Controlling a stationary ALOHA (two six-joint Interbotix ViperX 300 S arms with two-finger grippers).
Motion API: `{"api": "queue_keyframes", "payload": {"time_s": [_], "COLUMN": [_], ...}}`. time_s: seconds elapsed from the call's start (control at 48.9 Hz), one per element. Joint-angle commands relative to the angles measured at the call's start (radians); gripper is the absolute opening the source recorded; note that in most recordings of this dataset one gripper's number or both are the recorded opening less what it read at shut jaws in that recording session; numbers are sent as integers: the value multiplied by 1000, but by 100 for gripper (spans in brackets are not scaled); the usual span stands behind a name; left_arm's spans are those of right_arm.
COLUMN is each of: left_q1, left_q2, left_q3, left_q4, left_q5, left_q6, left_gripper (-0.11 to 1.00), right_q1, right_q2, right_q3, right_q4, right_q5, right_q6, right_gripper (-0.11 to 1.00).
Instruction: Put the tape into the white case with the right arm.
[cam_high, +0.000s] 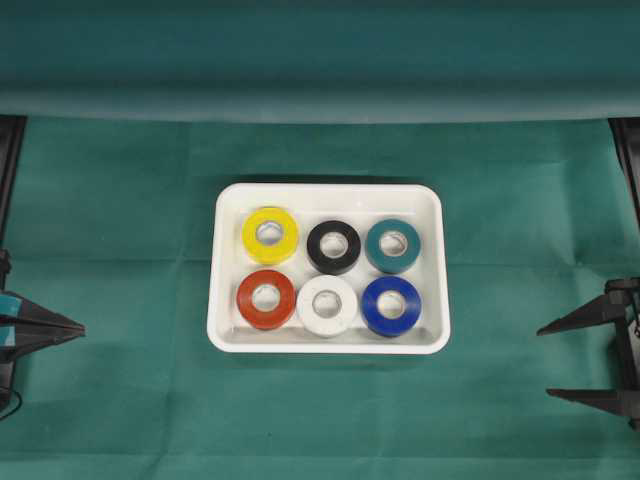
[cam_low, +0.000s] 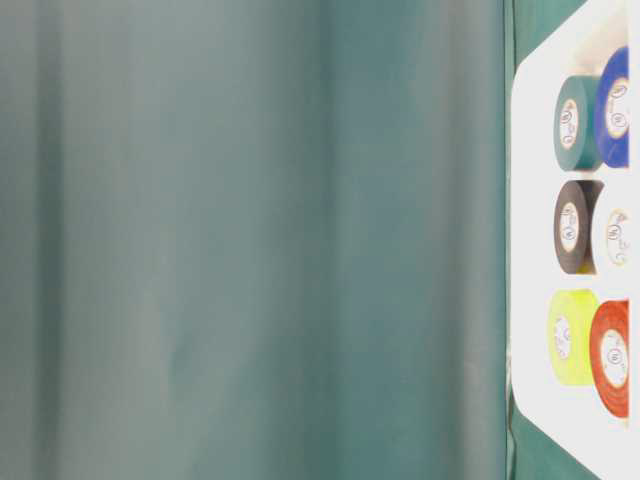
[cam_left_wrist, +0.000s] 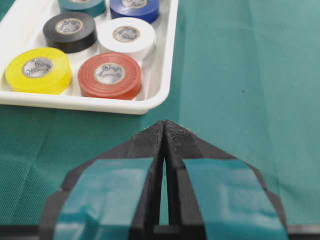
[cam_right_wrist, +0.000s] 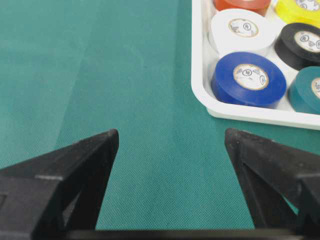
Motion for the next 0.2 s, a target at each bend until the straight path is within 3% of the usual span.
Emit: {"api": "queue_keyframes", "payload": {"time_s": [0.0,0.184], "left_q1": [2,2], "left_q2": [14,14], "left_q3": [-11,-11], "left_q4": [0,0], "left_q5": [-9,-9], "left_q6": [0,0], "left_gripper": [0,0], "right_q1": [3,3], "right_q2": [6,6], "right_q3": [-3,-5], "right_q4": [-2,-2], "right_q5": [-9,-9], "right_q6": [2,3], "right_gripper": [58,58]}}
